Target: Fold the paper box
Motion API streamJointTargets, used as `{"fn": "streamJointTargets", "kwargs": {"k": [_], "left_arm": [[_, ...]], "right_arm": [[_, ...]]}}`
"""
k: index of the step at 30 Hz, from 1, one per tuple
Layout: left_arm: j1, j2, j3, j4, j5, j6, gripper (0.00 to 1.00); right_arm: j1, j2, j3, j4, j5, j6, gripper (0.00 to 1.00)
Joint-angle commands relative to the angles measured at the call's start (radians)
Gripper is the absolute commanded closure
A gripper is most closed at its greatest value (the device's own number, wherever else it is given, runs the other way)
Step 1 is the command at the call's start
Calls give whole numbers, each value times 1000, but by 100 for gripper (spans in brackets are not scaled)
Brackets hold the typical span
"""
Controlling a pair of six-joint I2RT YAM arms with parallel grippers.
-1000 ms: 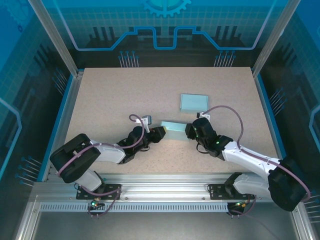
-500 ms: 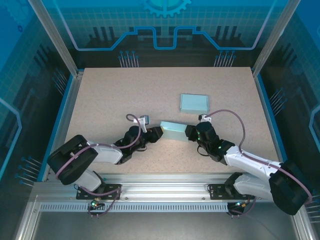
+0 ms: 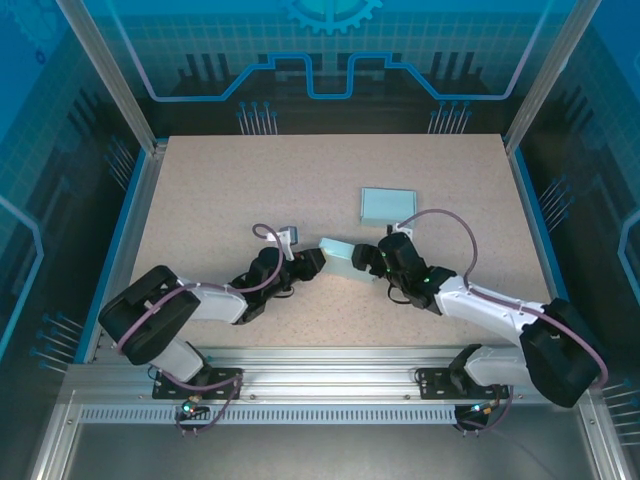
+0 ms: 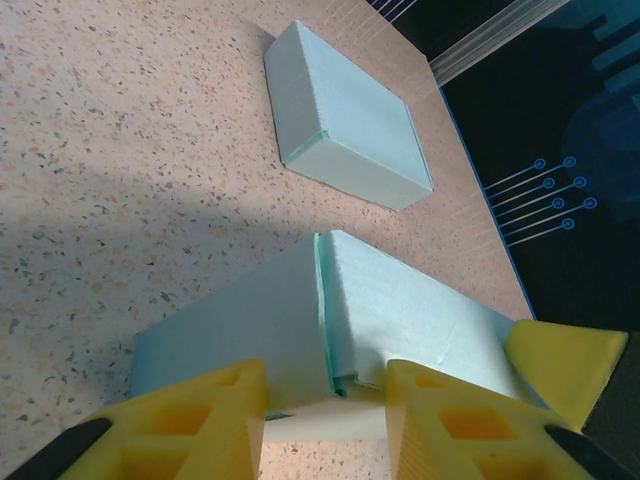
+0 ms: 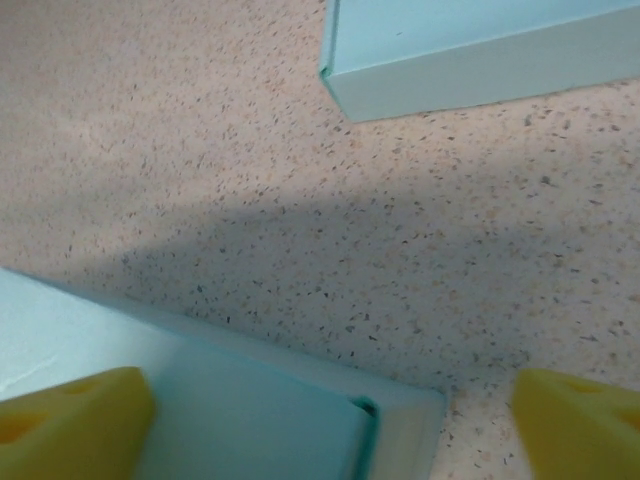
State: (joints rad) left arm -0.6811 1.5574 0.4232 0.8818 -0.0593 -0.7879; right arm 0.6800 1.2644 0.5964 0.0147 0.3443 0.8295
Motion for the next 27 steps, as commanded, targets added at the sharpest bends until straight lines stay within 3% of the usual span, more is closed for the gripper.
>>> {"fn": "streamJointTargets", "kwargs": {"k": [1, 10, 18, 20, 23, 27], "left_arm": [[-17, 70, -17, -170, 64, -9, 65], [-17, 58, -28, -183, 10, -30, 69], [-14, 50, -21, -223, -25, -36, 75], [-12, 50, -20, -225, -29, -39, 76], [-12, 49, -24, -223, -29, -40, 77], [-11, 47, -16, -229, -26, -37, 76]], "right_arm": [[54, 53, 10, -134, -76, -23, 0], [53, 25, 2, -216, -59, -24, 3], [16, -26, -102, -135, -131, -48, 26], [8, -31, -117, -120, -150, -53, 28], [0, -55, -139, -106, -168, -59, 27], [-13, -118, -143, -140, -184, -80, 14]]}}
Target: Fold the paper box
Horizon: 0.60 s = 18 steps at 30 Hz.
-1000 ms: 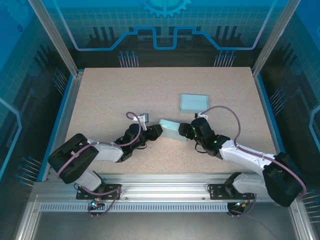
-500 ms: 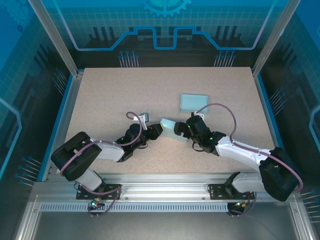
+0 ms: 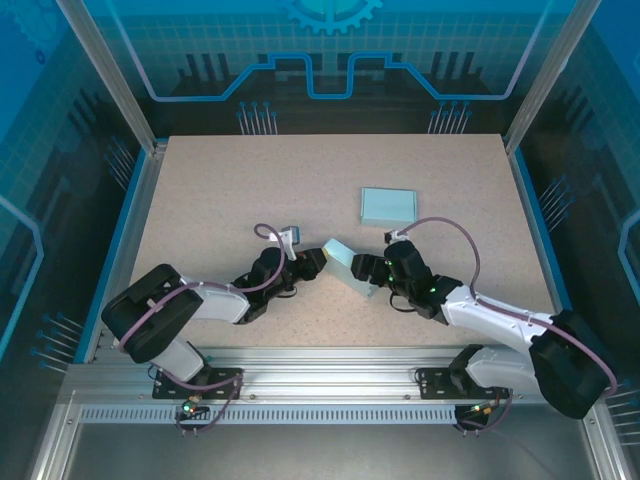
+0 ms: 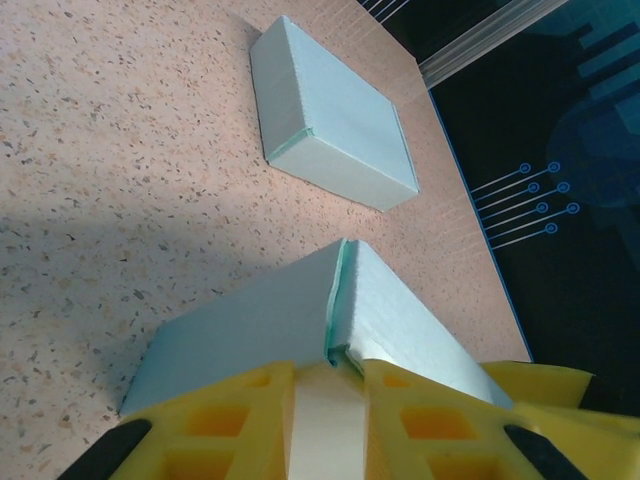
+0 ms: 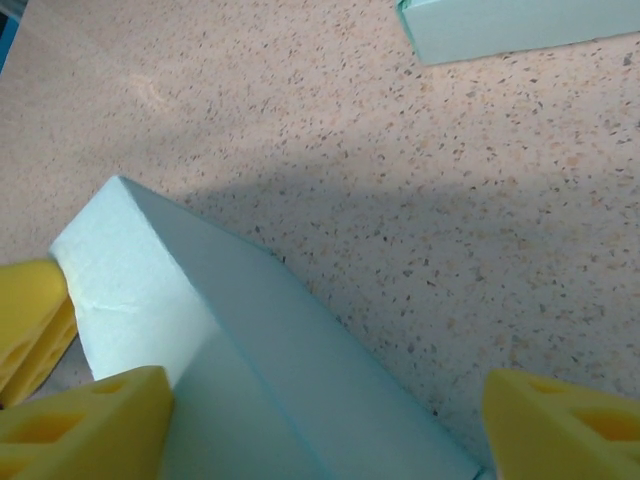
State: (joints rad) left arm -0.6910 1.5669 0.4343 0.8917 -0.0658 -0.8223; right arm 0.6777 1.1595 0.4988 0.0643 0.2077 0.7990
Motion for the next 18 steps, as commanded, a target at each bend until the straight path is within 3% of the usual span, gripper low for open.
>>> {"fn": "streamJointTargets", "kwargs": {"k": [1, 10, 18], "left_arm": [[-3, 38, -25, -237, -19, -4, 76], [-3, 38, -16, -236, -12, 0, 77], [-3, 30, -18, -244, -17, 3, 76]], "right_arm": [[-15, -36, -42, -211, -48, -54, 13], [-53, -223, -51, -308, -120, -57, 12], [-55, -194, -72, -294, -155, -54, 23]]}}
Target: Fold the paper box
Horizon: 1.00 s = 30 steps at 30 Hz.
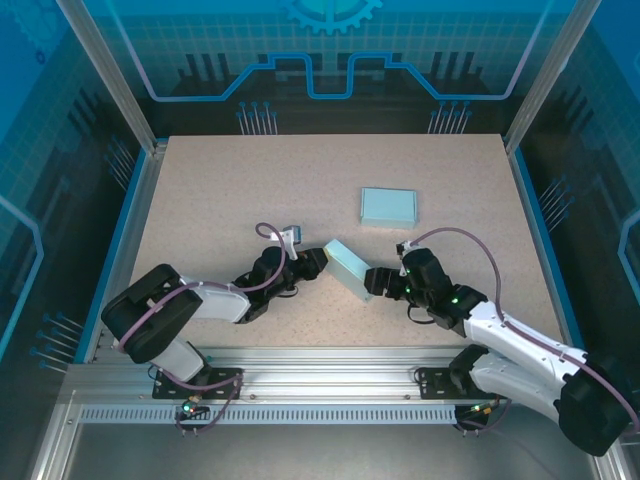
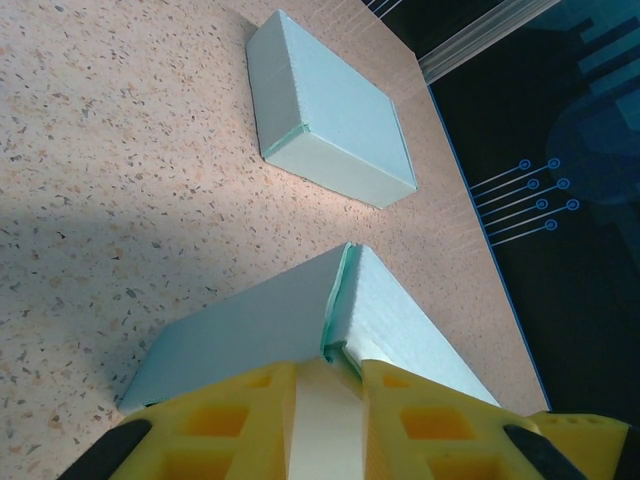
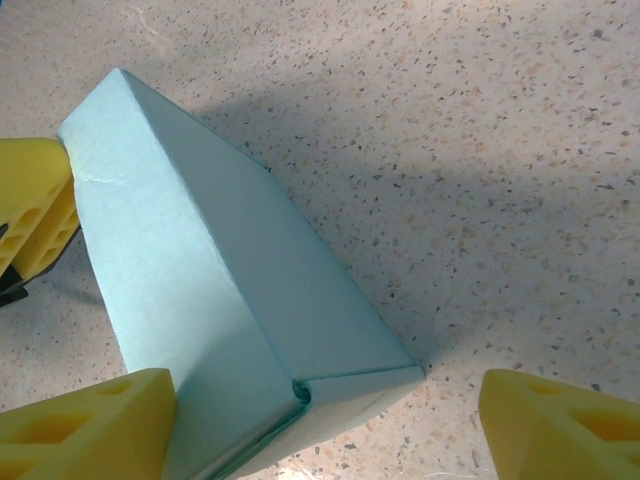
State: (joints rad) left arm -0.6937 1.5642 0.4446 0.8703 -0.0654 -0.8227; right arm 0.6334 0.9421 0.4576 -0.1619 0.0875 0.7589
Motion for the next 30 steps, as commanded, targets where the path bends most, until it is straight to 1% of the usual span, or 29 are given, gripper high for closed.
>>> {"fn": "streamJointTargets", "kwargs": {"k": [1, 3, 8, 12, 17, 21, 25, 27, 30], "left_arm": [[0, 33, -27, -224, -20, 5, 76], [0, 33, -26, -233, -24, 9, 76], [1, 34, -26, -245, -46, 10, 76], [4, 41, -17, -257, -49, 11, 76], [15, 39, -15, -261, -53, 9, 77], [22, 21, -18, -263, -57, 17, 77], [26, -33, -12, -289, -65, 56, 75], [25, -72, -3, -315, -74, 84, 73], [25, -143, 17, -364, -92, 141, 65]], "right_arm": [[-11, 31, -35, -65, -37, -14, 24], [-12, 38, -54, -58, -46, -12, 28], [-16, 19, -126, -57, -59, 8, 48], [-21, -24, -164, -84, -74, 9, 56], [-30, -40, -193, -98, -75, 9, 71], [-37, -28, -209, -57, -78, 11, 72], [-35, -5, -192, -26, -82, 3, 71], [-35, 3, -178, -23, -79, -1, 71], [-35, 9, -152, -31, -64, -7, 67]]}}
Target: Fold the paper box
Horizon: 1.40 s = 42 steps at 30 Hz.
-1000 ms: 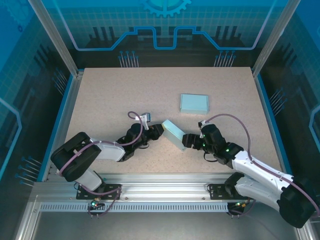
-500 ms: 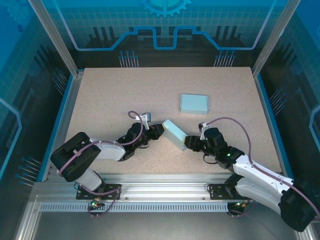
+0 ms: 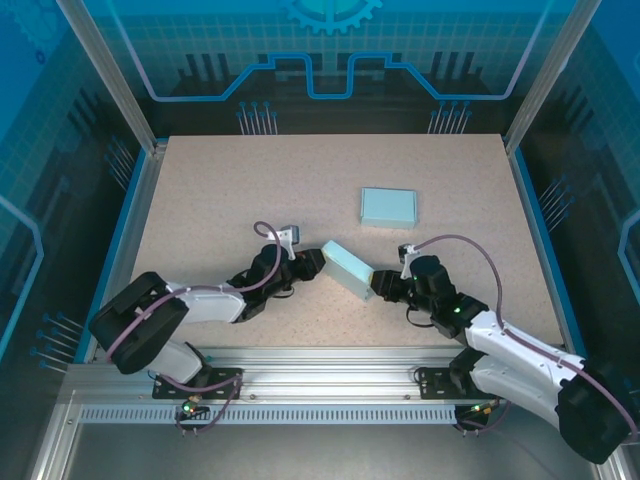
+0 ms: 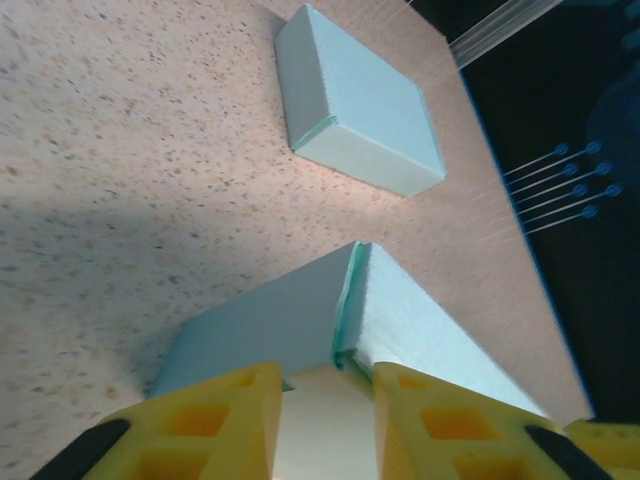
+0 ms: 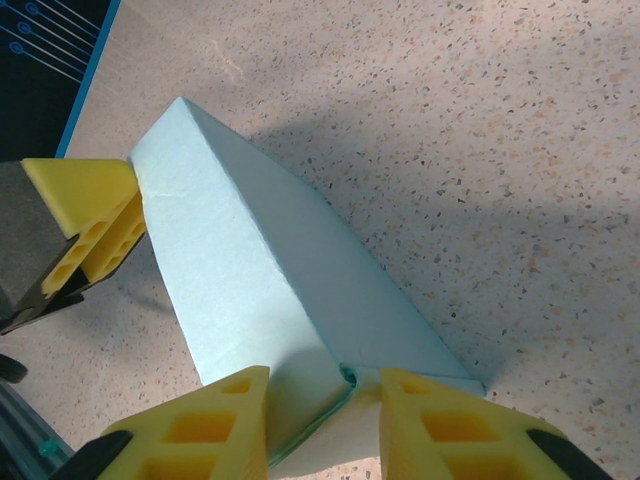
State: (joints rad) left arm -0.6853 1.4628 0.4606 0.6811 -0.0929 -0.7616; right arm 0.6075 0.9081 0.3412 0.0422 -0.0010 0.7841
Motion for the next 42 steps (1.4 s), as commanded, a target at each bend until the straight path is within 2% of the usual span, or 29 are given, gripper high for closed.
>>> {"fn": "streamJointTargets", "kwargs": {"k": [1, 6, 11, 15, 19, 21, 22, 25, 27, 31, 35, 42], "left_arm": [[18, -68, 10, -194, -71, 103, 62], [18, -168, 63, -292, -98, 206, 49], [18, -243, 86, -341, -117, 276, 37], [18, -289, 125, -399, -147, 366, 27], [23, -348, 171, -428, -104, 633, 21], [34, -358, 198, -449, -6, 826, 18], [36, -359, 223, -484, 78, 974, 18], [36, -334, 302, -727, 405, 1374, 14], [35, -301, 316, -797, 494, 1533, 13], [37, -198, 419, -938, 505, 1669, 13], [36, -71, 523, -1041, 529, 1745, 13], [23, 60, 584, -1012, 482, 1801, 13]], "right_arm": [[-10, 39, -27, -239, 32, -35, 66], [-9, 11, 34, -307, 82, -57, 57], [-14, 6, 154, -399, 132, -103, 32], [-18, 28, 274, -475, 157, -150, 18], [-22, 49, 377, -536, 174, -188, 0], [-23, 54, 405, -556, 174, -202, 0], [-23, 57, 416, -567, 174, -207, 0], [-23, 55, 427, -601, 190, -209, 0], [-23, 41, 424, -624, 214, -201, 0], [-23, -19, 404, -667, 255, -186, 0], [-23, -90, 385, -701, 290, -162, 0], [-23, -163, 376, -764, 328, -138, 0]]}}
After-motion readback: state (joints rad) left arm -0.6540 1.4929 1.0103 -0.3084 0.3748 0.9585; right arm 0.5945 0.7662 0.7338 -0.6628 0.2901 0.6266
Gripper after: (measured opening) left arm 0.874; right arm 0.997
